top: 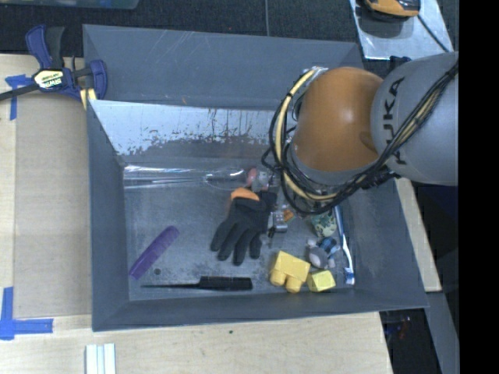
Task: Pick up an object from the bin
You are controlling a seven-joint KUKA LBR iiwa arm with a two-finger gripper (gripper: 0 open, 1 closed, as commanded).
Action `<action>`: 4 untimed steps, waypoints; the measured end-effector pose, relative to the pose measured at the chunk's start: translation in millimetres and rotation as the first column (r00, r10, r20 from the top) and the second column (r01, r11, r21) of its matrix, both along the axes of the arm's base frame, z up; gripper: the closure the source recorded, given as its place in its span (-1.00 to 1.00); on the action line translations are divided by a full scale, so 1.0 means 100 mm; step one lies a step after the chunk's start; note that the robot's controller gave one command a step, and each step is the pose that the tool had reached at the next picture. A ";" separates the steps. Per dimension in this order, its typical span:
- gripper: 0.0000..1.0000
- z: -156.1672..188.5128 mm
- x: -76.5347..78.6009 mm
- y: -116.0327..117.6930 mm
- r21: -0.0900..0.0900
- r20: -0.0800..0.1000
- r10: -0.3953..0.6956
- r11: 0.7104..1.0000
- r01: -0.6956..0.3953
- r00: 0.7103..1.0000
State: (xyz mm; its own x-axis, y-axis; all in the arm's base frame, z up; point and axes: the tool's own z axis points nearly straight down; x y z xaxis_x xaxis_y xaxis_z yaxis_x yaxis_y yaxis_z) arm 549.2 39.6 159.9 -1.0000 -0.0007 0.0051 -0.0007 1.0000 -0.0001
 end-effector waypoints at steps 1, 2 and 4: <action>-1.00 0.05 0.02 0.00 0.000 0.009 -0.001 1.000 0.001 1.000; -1.00 -0.36 0.13 -0.05 -0.001 0.016 0.193 0.981 -0.193 0.981; -1.00 -0.88 0.29 -0.05 -0.006 0.015 0.606 0.795 -0.606 0.795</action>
Offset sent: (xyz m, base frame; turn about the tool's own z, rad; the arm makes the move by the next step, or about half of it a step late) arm 0.0196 -0.0127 -0.0899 -0.3984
